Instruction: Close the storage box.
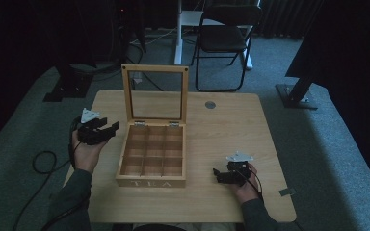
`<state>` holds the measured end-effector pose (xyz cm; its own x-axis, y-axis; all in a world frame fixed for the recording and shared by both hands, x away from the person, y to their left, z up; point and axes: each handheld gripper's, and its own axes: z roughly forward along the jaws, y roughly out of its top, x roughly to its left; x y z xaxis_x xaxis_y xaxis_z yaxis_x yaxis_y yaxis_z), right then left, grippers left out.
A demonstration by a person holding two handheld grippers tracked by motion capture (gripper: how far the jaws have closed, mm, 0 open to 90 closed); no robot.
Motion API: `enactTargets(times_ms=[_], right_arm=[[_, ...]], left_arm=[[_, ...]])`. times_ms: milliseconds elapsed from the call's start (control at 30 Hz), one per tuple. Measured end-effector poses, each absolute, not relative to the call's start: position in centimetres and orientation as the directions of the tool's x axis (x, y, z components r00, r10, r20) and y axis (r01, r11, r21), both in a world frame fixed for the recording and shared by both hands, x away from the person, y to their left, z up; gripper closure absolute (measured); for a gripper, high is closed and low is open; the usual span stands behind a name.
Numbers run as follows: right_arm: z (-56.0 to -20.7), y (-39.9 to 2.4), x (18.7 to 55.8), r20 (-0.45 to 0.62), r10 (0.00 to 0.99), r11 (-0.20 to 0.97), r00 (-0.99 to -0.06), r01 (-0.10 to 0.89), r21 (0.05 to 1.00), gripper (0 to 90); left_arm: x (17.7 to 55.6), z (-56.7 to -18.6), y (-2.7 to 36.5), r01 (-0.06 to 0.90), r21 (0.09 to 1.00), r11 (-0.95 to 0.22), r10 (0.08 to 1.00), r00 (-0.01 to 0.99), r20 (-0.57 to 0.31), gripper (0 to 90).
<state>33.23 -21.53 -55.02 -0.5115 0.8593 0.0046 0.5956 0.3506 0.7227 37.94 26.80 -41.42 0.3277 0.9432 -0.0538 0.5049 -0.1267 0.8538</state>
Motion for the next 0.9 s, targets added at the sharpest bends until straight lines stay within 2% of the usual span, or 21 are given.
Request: enactTargets(times_ms=[900], right_arm=[[-55.0, -21.5, 33.2, 0.005, 0.860, 0.350, -0.511, 0.596, 0.723, 12.1]], left_arm=[[41.7, -39.8, 26.3, 0.500, 0.858, -0.113, 0.950, 0.307, -0.054, 41.4]])
